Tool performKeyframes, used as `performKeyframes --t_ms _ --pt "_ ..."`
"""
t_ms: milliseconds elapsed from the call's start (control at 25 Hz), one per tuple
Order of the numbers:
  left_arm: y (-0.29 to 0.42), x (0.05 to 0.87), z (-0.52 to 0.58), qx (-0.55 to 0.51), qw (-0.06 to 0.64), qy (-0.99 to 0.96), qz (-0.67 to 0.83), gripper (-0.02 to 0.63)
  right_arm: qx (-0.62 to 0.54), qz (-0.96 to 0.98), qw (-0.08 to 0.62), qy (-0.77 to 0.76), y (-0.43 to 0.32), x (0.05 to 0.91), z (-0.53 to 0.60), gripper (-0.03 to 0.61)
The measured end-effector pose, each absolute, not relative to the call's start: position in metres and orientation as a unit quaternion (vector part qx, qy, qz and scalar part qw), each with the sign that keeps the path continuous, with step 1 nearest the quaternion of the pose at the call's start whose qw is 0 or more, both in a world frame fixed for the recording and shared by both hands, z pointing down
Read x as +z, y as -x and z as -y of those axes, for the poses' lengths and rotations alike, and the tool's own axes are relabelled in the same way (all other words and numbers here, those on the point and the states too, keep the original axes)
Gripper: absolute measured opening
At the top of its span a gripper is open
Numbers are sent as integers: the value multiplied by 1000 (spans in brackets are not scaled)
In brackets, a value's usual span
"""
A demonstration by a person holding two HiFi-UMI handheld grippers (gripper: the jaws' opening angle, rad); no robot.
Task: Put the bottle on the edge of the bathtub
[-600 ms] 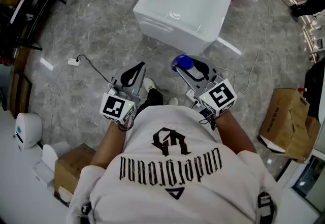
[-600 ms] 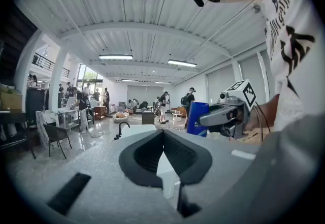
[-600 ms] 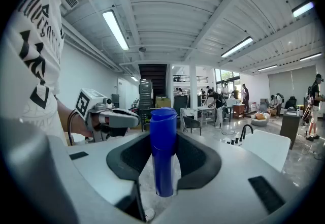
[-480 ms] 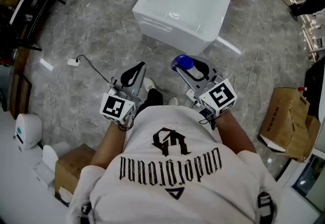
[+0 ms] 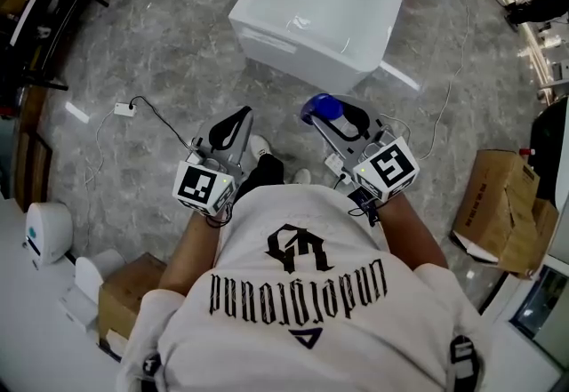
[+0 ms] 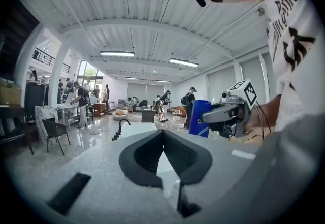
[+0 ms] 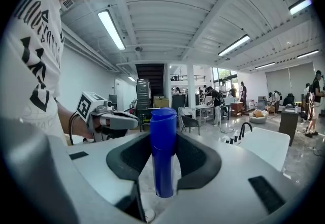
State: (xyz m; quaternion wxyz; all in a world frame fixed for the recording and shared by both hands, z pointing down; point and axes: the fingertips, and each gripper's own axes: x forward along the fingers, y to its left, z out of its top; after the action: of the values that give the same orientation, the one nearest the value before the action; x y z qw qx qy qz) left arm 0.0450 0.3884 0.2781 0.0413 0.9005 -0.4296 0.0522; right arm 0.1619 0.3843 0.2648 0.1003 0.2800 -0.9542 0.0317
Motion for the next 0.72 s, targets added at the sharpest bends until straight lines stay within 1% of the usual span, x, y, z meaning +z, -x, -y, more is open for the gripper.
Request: performKeyframes --t_ms 360,720 --pt "-6 293 -347 59 48 -899 431 15 34 951 111 -286 -125 270 -337 155" --pt "55 291 -276 54 49 -903 424 15 35 951 113 -286 -61 264 -271 155"
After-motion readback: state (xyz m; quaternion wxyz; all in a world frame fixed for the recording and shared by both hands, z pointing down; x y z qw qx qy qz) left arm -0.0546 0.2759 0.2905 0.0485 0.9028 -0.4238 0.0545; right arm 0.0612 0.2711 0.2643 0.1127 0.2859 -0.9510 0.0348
